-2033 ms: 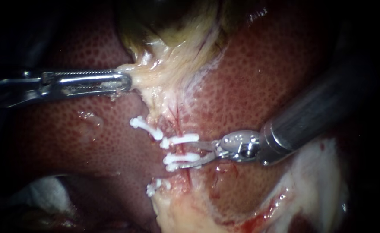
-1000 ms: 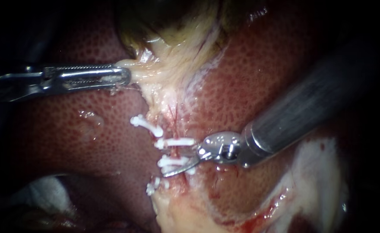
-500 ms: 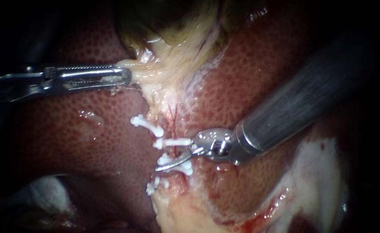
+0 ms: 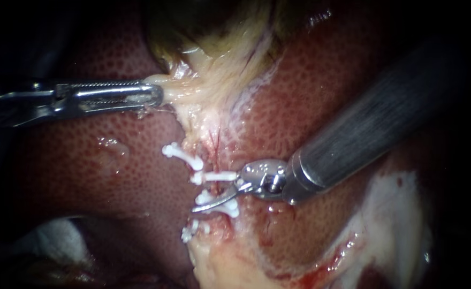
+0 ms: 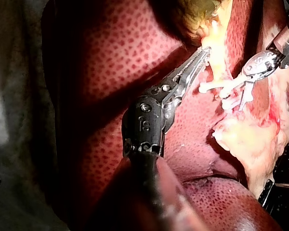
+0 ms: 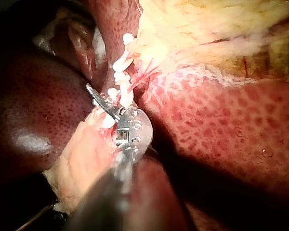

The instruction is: Go to the cutting position right tube

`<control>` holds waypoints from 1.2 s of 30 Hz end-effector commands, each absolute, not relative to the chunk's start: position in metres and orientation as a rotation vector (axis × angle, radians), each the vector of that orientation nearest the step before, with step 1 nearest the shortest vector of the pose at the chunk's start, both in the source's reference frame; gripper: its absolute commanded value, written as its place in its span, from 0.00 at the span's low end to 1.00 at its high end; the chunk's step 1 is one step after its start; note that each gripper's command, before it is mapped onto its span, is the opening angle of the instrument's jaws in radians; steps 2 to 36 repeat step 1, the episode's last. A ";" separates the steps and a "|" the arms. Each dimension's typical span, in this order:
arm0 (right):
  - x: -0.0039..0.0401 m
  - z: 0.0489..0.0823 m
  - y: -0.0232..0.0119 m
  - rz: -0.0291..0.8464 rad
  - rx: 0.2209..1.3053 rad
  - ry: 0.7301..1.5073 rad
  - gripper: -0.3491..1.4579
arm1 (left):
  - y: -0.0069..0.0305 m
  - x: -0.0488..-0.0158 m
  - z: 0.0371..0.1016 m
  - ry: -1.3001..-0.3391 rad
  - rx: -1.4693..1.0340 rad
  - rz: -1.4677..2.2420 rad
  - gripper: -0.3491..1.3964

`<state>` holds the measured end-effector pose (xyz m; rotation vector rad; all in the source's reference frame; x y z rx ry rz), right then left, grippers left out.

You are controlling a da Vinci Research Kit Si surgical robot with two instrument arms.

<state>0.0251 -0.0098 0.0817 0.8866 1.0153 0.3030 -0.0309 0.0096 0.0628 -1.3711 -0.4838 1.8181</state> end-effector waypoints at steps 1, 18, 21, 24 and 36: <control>0.0251 0.0817 -0.0099 0.306 0.889 1.014 0.78 | 0.0097 -0.0309 0.0629 -0.484 -1.371 1.818 0.00; 0.0251 0.0817 -0.0099 0.306 0.889 1.014 0.78 | 0.0097 -0.0309 0.0629 -0.484 -1.371 1.818 0.00; 0.0251 0.0817 -0.0099 0.306 0.889 1.014 0.78 | 0.0097 -0.0309 0.0629 -0.484 -1.371 1.818 0.00; 0.0251 0.0817 -0.0099 0.306 0.889 1.014 0.78 | 0.0097 -0.0309 0.0629 -0.484 -1.371 1.818 0.00; 0.0251 0.0817 -0.0099 0.306 0.889 1.014 0.78 | 0.0097 -0.0309 0.0629 -0.484 -1.371 1.818 0.00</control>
